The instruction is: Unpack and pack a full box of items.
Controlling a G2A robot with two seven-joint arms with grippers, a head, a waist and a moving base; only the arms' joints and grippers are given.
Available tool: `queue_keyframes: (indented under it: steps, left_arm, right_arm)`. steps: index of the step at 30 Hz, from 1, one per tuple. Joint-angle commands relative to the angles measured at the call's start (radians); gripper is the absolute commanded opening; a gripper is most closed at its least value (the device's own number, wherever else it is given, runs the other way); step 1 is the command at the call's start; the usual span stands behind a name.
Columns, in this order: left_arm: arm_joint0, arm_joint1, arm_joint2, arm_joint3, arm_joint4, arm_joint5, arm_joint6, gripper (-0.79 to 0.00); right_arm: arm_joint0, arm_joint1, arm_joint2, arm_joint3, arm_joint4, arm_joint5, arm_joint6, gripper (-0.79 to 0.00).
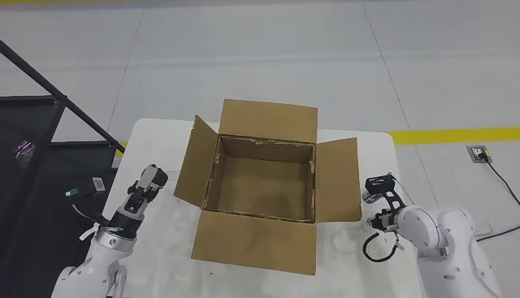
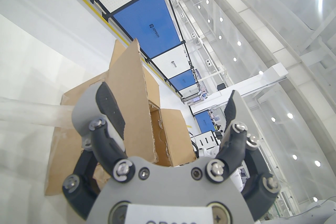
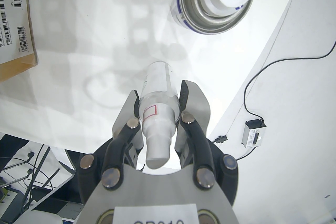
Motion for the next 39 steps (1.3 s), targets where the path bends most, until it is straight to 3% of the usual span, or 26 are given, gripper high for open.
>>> queue_keyframes:
  steps: [1, 4, 6, 9, 18, 21, 24, 28, 33, 39]
  left_arm:
    - [0.0, 0.0, 0.0, 0.0, 0.0, 0.0, 0.0, 0.0]
    - [0.0, 0.0, 0.0, 0.0, 0.0, 0.0, 0.0, 0.0]
    - [0.0, 0.0, 0.0, 0.0, 0.0, 0.0, 0.0, 0.0]
    - [0.0, 0.0, 0.0, 0.0, 0.0, 0.0, 0.0, 0.0]
    - [0.0, 0.0, 0.0, 0.0, 0.0, 0.0, 0.0, 0.0]
    - [0.0, 0.0, 0.0, 0.0, 0.0, 0.0, 0.0, 0.0]
    - [0.0, 0.0, 0.0, 0.0, 0.0, 0.0, 0.0, 0.0]
    - [0.004, 0.0, 0.0, -0.003, 0.002, 0.005, 0.007, 0.0]
    - [0.019, 0.002, -0.011, -0.012, 0.003, 0.011, 0.029, 0.0]
    - [0.037, 0.004, -0.024, -0.023, 0.006, 0.013, 0.043, 0.0]
  right_arm:
    - [0.0, 0.001, -0.002, 0.002, 0.003, 0.0, -0.002, -0.477]
    - [0.001, 0.003, -0.005, 0.005, 0.007, 0.002, -0.003, -0.231]
    - [0.003, 0.005, -0.007, 0.005, 0.008, 0.004, -0.004, -0.108]
    - [0.001, 0.007, -0.006, -0.011, 0.009, 0.014, -0.02, 0.0]
    - [-0.076, 0.014, 0.051, -0.238, 0.006, 0.105, -0.075, 0.0]
    - [-0.12, 0.01, 0.109, -0.346, 0.128, 0.167, -0.158, 0.0]
    - [-0.158, 0.008, 0.162, -0.402, 0.31, 0.113, -0.268, 0.0]
    - [-0.165, 0.012, 0.182, -0.387, 0.483, -0.028, -0.331, 0.0]
    - [-0.07, 0.02, 0.134, -0.278, 0.617, -0.162, -0.317, 0.0]
    - [0.056, 0.028, 0.058, -0.139, 0.634, -0.137, -0.26, 0.0]
